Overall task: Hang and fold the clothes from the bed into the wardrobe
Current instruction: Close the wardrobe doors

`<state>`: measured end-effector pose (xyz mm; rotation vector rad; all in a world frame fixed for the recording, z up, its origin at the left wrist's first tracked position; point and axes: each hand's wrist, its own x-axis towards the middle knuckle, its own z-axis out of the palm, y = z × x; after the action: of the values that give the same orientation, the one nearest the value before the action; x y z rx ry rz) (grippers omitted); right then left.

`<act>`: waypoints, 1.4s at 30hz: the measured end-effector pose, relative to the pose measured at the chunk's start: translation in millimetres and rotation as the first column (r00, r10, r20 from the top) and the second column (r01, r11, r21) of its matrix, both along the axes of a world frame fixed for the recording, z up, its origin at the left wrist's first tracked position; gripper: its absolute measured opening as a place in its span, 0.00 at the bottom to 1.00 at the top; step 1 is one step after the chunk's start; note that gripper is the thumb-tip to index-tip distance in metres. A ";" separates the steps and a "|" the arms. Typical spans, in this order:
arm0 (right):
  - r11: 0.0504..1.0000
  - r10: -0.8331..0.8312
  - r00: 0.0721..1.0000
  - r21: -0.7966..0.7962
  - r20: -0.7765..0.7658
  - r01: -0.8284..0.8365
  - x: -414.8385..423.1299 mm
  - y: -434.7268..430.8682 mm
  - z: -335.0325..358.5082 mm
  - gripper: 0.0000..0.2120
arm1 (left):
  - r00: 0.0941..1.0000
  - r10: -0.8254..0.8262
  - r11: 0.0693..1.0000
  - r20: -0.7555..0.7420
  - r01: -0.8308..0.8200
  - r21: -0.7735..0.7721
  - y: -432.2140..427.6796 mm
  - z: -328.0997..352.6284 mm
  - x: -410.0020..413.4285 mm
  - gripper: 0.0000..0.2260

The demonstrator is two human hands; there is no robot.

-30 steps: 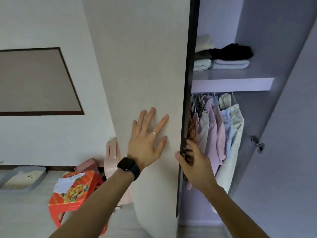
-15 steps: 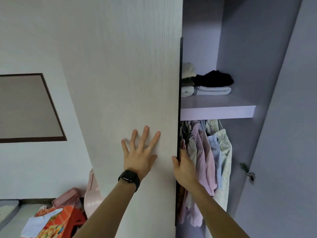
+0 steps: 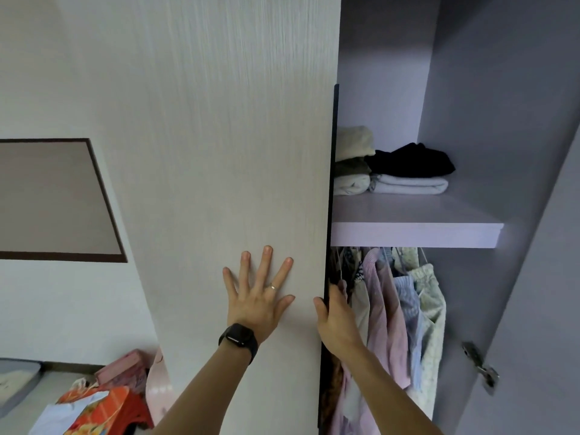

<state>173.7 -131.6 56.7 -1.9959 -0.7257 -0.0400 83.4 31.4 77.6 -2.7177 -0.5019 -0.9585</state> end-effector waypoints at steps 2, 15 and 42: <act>1.000 0.005 1.000 0.001 0.022 -0.005 2.5 1.8 -4.0 0.20 | 1.000 -0.005 1.000 0.010 0.005 0.004 4.4 -0.3 1.8 0.33; 0.977 -0.090 0.950 -0.160 0.301 0.143 -64.1 -68.9 -0.8 0.26 | 0.992 -0.088 0.979 -0.087 0.070 -0.193 -36.3 8.1 -33.2 0.37; 0.608 -0.781 0.619 0.128 -0.079 0.783 -208.3 -448.9 62.8 0.21 | 0.273 -0.961 0.214 0.042 0.832 -0.512 -414.9 24.9 -59.6 0.29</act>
<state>-34.6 -580.5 119.5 -2.0120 0.2309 -0.5909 23.7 -383.5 102.5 -3.4239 1.3754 -0.5512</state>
